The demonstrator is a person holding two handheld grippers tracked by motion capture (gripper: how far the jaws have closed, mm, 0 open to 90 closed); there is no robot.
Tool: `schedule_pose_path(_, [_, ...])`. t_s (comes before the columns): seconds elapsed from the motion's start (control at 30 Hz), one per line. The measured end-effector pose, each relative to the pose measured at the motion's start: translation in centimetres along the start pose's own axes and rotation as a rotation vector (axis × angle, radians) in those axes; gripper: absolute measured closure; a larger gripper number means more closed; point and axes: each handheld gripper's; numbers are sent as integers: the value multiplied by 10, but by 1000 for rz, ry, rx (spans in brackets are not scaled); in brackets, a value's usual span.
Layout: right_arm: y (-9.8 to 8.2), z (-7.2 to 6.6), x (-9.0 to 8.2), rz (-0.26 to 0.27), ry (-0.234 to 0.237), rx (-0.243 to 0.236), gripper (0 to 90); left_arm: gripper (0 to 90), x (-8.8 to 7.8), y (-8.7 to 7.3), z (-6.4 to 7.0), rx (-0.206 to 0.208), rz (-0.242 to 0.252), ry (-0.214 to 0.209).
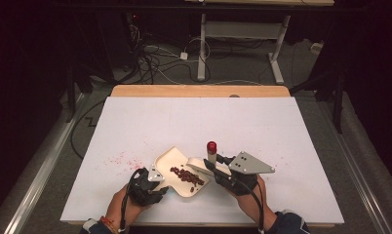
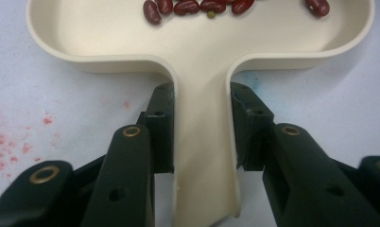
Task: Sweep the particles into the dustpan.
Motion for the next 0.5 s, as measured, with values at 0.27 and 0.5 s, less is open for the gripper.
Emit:
schedule_pose_path(0.27, [4,-6,-2,31,59,-9,700,631,1,-1,-2,-6,0,-13])
schedule_pose_path(0.5, [5,1,-3,41,60,-7,700,631,1,0,-3,-1,-2,-15])
Point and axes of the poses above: each handheld gripper's, and its own axes: x roughly forward along the jaws, y roughly out of its top, z roughly to its right, and after that the axes turned 9 degrees about -x, right-handed
